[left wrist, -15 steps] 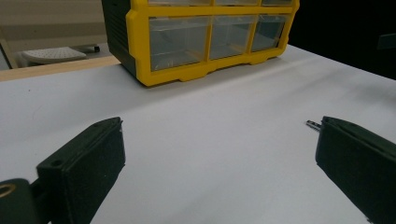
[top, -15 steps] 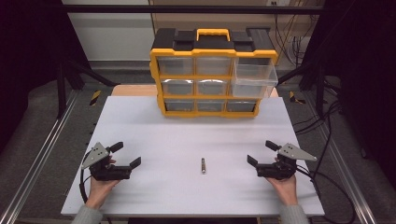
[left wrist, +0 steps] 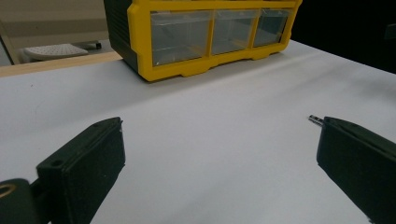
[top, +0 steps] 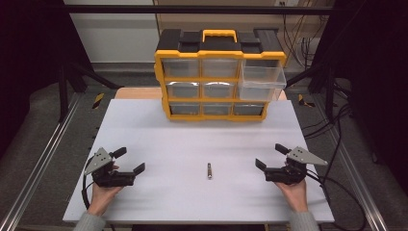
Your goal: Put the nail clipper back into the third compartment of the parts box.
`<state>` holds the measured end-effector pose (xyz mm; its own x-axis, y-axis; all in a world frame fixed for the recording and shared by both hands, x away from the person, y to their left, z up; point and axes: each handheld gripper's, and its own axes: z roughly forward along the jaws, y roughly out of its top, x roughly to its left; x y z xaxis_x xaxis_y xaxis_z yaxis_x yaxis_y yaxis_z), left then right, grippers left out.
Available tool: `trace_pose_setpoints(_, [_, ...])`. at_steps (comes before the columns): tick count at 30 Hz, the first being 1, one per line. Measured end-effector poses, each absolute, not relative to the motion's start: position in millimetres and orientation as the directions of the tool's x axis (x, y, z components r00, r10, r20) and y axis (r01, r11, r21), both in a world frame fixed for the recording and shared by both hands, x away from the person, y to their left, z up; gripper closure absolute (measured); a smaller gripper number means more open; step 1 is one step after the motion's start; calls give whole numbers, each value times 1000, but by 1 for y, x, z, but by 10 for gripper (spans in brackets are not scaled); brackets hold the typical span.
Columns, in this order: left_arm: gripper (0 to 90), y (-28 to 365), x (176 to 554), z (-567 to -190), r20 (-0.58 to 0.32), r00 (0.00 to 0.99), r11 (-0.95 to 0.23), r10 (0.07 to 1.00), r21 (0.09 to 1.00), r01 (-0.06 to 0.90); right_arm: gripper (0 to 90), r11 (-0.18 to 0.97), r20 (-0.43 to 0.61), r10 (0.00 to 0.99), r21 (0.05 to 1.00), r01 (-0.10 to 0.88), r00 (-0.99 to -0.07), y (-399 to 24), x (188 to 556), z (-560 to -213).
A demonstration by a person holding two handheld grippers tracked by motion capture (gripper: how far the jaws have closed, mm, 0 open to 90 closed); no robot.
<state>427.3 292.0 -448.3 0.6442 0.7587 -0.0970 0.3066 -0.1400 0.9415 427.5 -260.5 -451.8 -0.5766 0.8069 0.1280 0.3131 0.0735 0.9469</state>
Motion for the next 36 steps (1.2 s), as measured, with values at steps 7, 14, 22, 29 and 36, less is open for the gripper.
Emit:
trace_pose_setpoints(7, [12, 292, 428, -449, -90, 644, -146, 760, 942, 304, 8, 88, 119, 797, 947, 310, -592, -251, 428, -445])
trace_pose_setpoints(14, [13, 292, 428, -448, -88, 641, -145, 762, 943, 300, 8, 106, 121, 795, 937, 332, -595, -235, 429, -441])
trace_pose_setpoints(22, [13, 291, 427, -449, -81, 639, -150, 765, 942, 299, 8, 147, 113, 774, 925, 350, -623, -215, 430, -438])
trace_pose_setpoints(29, [14, 291, 428, -449, -81, 637, -151, 767, 941, 302, 9, 186, 99, 756, 915, 358, -647, -193, 429, -437])
trace_pose_setpoints(36, [13, 292, 428, -449, -85, 632, -148, 770, 940, 307, 9, 220, 94, 742, 901, 374, -664, -172, 428, -438])
